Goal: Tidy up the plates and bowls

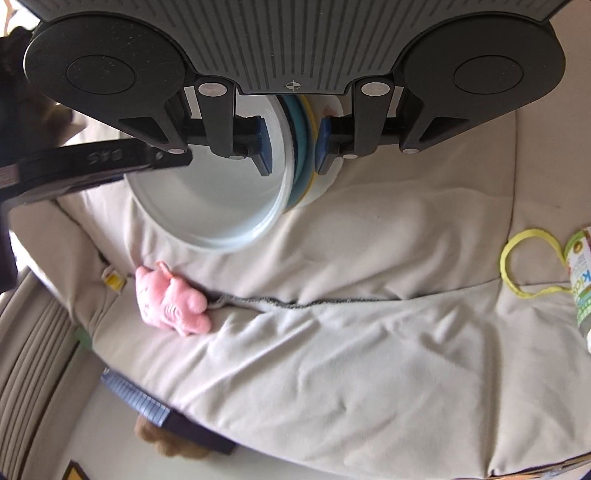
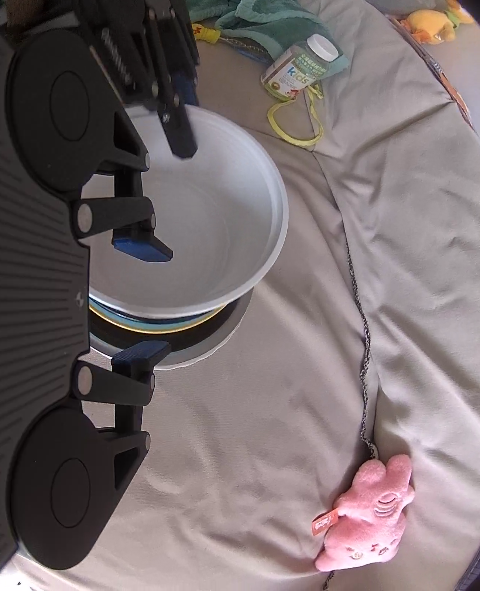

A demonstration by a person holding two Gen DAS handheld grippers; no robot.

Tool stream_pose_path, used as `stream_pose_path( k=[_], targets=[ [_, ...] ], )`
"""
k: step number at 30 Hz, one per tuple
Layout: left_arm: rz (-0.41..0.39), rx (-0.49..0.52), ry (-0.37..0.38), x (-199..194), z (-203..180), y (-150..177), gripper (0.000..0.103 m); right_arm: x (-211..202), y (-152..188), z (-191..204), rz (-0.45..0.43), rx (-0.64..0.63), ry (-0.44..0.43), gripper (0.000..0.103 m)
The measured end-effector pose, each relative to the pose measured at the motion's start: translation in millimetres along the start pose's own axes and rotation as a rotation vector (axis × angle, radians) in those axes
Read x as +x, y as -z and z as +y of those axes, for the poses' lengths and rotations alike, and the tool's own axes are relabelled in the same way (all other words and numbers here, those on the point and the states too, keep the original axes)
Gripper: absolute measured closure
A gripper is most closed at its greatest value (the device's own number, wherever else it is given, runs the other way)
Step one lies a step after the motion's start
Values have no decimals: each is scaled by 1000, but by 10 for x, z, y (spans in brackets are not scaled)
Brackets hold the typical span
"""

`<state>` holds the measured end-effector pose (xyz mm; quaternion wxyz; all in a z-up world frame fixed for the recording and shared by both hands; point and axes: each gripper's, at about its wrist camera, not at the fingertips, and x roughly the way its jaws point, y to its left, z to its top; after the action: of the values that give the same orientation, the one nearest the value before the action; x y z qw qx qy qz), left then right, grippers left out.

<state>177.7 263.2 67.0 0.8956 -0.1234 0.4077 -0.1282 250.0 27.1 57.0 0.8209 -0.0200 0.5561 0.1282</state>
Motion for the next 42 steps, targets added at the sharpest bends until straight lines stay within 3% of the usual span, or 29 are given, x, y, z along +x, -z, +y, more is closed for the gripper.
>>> stream_pose_path(
  k=[4, 10, 13, 21, 25, 29, 32, 35, 42],
  targets=[
    [19, 0, -27, 36, 28, -22, 75, 74, 30, -50, 24, 25, 7, 55],
    [141, 0, 35, 358, 11, 75, 74, 84, 41, -26, 31, 29, -6, 55],
    [134, -4, 62, 361, -43, 90, 69, 68, 39, 1, 28, 26, -11, 54],
    [95, 7, 66, 326, -108, 96, 69, 44, 40, -109, 9, 46, 14, 54],
    [-7, 48, -50, 148, -220, 94, 72, 106, 158, -138, 7, 14, 85, 54],
    [-142, 4, -91, -75, -257, 281, 72, -14, 360, -136, -112, -29, 23, 54],
    [-276, -52, -118, -270, -275, 641, 72, -185, 558, -172, -227, -42, -27, 48],
    [-325, -101, -142, -418, -374, 1078, 72, -365, 773, -269, -305, -41, -86, 42],
    [-473, 13, -190, -550, -915, 1970, 72, -685, 1594, -433, -503, -1, -155, 26]
  ],
)
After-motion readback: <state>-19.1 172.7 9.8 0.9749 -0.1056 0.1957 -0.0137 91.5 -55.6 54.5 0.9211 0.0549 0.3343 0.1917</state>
